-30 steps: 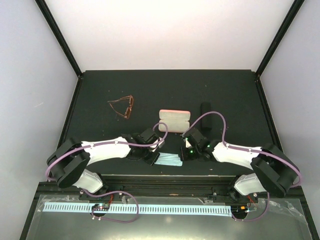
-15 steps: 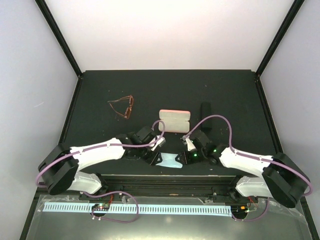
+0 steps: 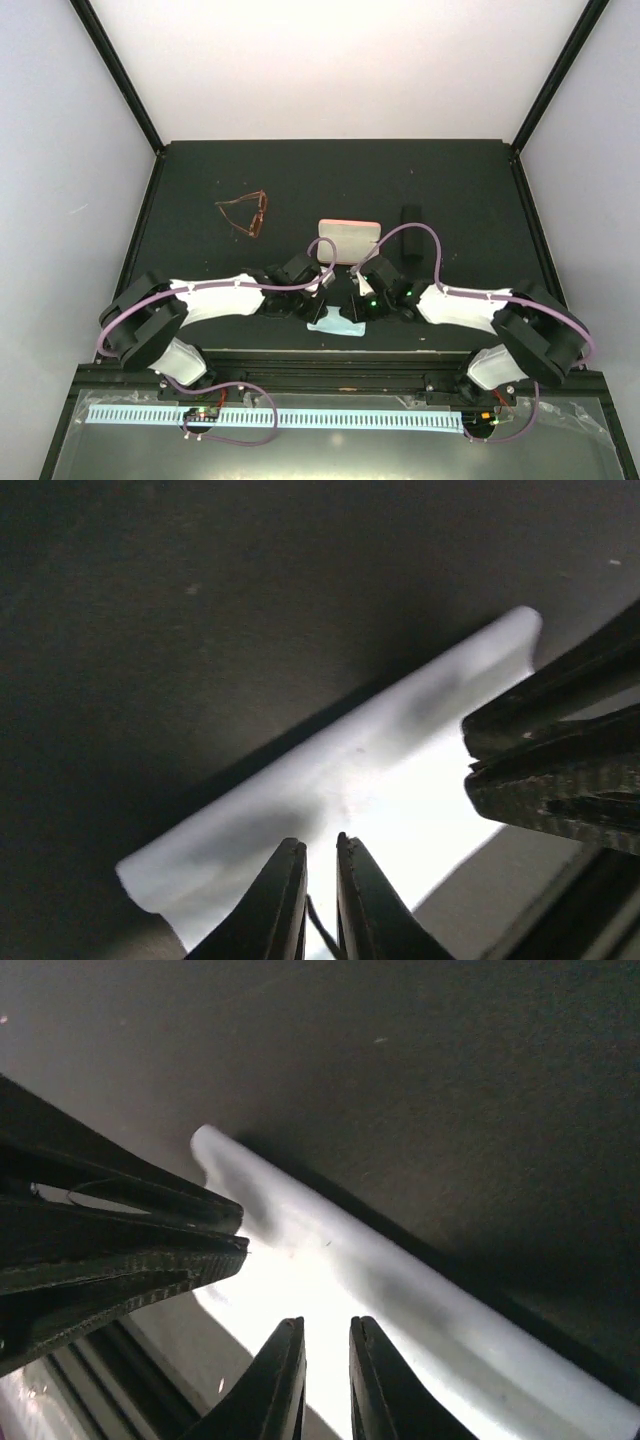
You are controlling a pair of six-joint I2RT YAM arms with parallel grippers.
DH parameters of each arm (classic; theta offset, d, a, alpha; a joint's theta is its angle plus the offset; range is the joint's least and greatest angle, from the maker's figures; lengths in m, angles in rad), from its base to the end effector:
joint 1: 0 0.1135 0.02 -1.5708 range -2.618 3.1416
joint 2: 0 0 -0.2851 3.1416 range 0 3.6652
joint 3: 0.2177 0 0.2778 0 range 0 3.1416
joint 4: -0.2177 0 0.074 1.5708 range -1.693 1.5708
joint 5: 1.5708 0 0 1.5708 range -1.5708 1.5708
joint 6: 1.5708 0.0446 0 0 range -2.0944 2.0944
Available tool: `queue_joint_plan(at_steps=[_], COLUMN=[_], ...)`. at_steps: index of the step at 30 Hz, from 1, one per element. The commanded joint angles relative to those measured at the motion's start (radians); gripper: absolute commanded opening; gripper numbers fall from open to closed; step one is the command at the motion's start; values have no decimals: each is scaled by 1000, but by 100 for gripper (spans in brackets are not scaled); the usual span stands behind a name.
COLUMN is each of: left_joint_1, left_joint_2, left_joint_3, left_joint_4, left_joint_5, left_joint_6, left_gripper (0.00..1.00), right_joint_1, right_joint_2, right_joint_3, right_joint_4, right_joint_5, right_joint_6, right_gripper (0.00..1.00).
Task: Organize the sunglasses
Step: Fold the glasses cleaning cloth at the center of the board.
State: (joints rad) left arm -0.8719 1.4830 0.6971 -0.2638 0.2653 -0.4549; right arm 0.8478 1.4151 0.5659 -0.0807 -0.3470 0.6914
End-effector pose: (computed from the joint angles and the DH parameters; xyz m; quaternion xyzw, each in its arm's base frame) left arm 0.1760 -0.2276 0.1465 0.2316 0.9300 -0.2579 0.1225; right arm 0.1668 0.2120 0.1382 -0.1272 0.9277 0.3336 0.1088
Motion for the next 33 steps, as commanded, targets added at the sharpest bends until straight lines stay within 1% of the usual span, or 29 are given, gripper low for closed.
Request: queue_joint_plan(at_steps=[1, 7, 11, 14, 18, 21, 23, 26, 30, 33], left_joint_1=[5, 26, 42, 51, 51, 50, 51, 51, 51, 51], left_joint_2=[35, 63, 89, 91, 66, 34, 11, -13, 0, 22], left_joint_3=[-13, -61, -61, -57, -39, -29, -31, -39, -61, -84], left_joint_4=[59, 76, 48, 35, 31, 52, 69, 89, 106, 117], left_joint_5=[-117, -194, -250, -254, -212, -151, -121, -96, -74, -63], left_joint_6=[-70, -134, -172, -177, -149, -131, -133, -146, -172, -193], left_gripper=[11, 11, 10, 10, 12, 17, 20, 21, 18, 16], right_joint_1=[6, 5, 6, 7, 19, 42, 63, 87, 88, 89], right_joint_2=[61, 106, 95, 74, 27, -12, -42, -60, -28, 20], right_joint_3=[22, 24, 36, 61, 95, 107, 101, 80, 62, 60], right_joint_4=[50, -3, -114, -214, -283, -278, -241, -178, -105, -92], right_joint_5=[78, 184, 352, 511, 612, 582, 513, 425, 318, 297], right_joint_6=[49, 58, 57, 59, 56, 41, 34, 33, 36, 42], right_gripper=[15, 15, 15, 15, 17, 19, 20, 21, 21, 20])
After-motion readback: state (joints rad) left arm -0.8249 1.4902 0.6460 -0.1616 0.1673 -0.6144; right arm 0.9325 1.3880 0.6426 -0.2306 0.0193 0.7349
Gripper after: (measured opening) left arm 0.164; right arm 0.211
